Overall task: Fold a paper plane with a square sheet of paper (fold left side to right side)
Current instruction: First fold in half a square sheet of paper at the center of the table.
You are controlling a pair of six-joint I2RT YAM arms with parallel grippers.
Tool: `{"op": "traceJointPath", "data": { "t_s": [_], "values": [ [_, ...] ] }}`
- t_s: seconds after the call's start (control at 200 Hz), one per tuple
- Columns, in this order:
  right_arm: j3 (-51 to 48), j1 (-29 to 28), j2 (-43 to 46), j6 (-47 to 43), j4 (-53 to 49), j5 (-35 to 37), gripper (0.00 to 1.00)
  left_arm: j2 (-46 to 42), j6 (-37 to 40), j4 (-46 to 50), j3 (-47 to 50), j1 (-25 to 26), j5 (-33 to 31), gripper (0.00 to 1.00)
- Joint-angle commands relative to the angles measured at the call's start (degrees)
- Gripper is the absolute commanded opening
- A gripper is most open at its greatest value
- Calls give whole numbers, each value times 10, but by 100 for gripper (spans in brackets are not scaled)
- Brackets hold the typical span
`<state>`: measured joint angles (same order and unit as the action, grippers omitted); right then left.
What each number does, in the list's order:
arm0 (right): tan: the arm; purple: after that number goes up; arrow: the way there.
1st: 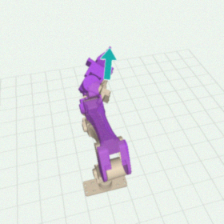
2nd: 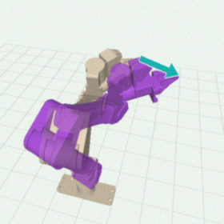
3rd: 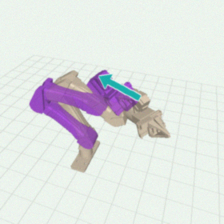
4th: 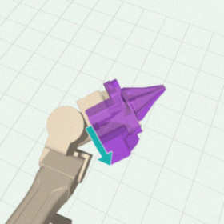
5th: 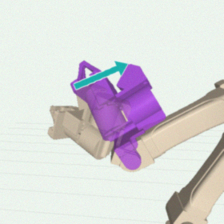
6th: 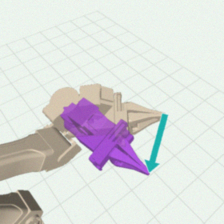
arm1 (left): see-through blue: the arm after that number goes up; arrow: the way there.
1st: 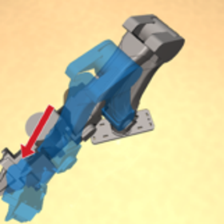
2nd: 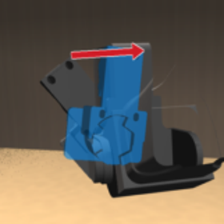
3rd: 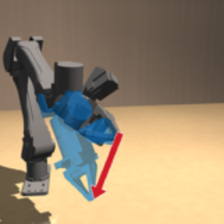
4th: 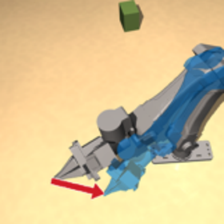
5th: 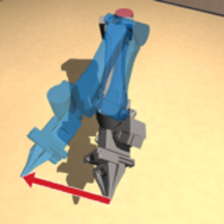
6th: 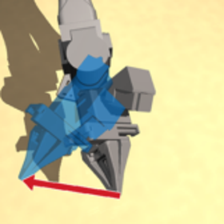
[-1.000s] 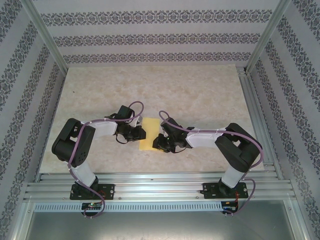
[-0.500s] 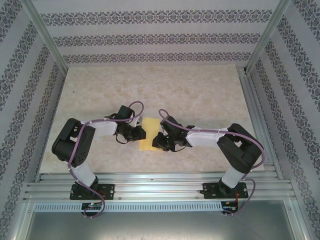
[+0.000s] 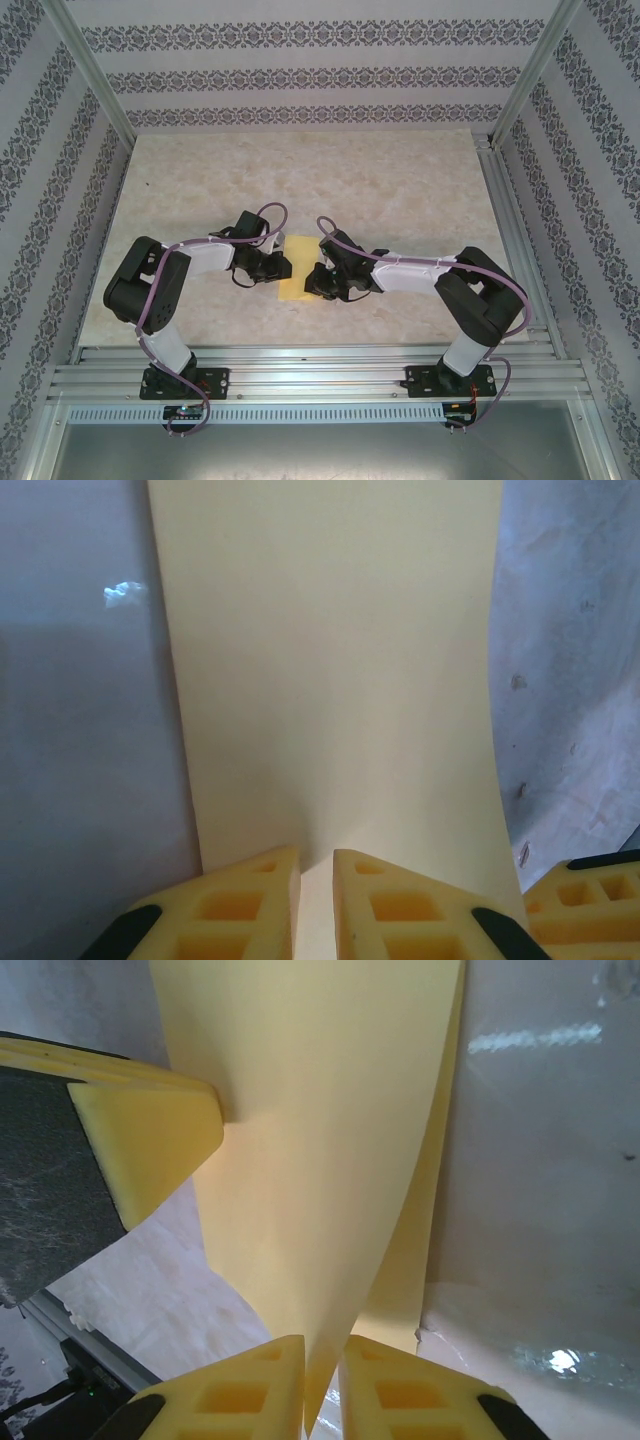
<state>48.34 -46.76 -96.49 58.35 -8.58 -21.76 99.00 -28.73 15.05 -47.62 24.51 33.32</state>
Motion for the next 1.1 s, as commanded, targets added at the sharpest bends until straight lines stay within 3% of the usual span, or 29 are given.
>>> {"op": "traceJointPath", "data": {
  "t_s": [0.0,0.15,0.375,0.49,0.615,0.909,1.094],
  "values": [
    [15,0,2,-9,-4,-3,13,-20,17,18,-5,7,-13,18],
    [15,5,-1,0,-2,-8,1,-76,33,52,-28,7,-39,24],
    [16,6,0,36,8,-23,1,-284,56,63,21,14,-113,43],
    [17,9,7,56,3,-28,1,-414,45,40,101,65,-174,45],
    [30,17,10,59,-24,-31,2,-494,38,17,175,128,-240,47],
    [43,37,15,76,-46,-56,2,-476,111,-40,216,220,-339,52],
    [67,39,4,65,-74,-60,2,-399,148,-103,212,245,-341,53]
  ]
}}
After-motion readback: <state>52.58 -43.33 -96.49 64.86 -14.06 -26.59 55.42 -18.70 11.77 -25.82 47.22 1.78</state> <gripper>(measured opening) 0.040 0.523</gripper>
